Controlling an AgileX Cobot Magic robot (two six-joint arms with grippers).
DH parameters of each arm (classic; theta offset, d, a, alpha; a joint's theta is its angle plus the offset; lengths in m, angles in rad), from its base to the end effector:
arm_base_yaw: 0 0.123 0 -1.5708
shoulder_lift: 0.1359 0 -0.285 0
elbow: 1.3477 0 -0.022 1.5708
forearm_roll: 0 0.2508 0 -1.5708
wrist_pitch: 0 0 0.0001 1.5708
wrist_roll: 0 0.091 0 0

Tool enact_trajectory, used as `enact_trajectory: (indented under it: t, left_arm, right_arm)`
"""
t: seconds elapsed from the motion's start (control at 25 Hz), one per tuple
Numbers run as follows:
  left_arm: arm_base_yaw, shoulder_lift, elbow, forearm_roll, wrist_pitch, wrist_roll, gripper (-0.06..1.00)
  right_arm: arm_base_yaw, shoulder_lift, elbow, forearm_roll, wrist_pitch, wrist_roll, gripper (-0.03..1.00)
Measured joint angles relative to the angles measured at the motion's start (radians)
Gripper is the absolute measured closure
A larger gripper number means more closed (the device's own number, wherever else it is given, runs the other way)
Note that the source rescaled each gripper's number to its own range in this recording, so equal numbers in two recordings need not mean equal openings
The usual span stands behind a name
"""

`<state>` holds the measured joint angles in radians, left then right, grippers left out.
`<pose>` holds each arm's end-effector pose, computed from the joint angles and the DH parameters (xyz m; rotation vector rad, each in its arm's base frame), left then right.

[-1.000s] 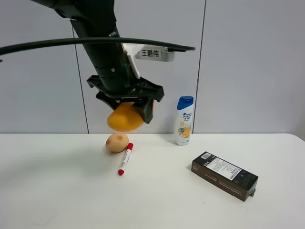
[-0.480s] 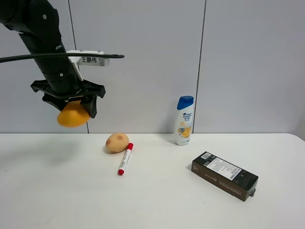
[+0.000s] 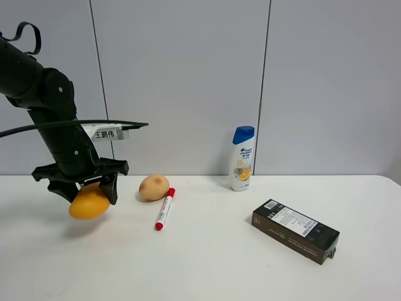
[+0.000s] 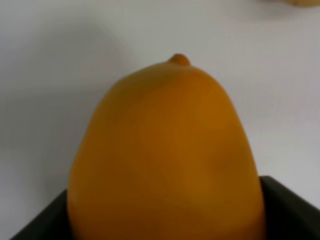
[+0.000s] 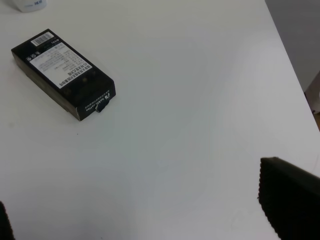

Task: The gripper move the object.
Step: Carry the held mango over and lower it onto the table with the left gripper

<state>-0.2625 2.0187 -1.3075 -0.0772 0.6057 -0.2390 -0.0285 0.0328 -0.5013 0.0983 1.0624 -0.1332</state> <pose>0.3890 -0.1087 0.1464 -0.0457 2.8180 -0.1953 0.0000 0.0078 0.2779 -0.1113 2.0705 0.0193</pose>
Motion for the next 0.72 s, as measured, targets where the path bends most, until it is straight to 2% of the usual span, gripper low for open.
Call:
enact_trajectory:
  t: [0.24, 0.72]
  left_arm:
    - [0.0, 0.076, 0.0, -0.042, -0.067, 0.0, 0.92]
    - [0.0, 0.117, 0.0, -0.043, -0.182, 0.026, 0.92]
  right_arm:
    - [0.0, 0.0, 0.0, 0.0, 0.0, 0.0, -0.03]
    - [0.0, 0.0, 0.0, 0.0, 0.0, 0.0, -0.03]
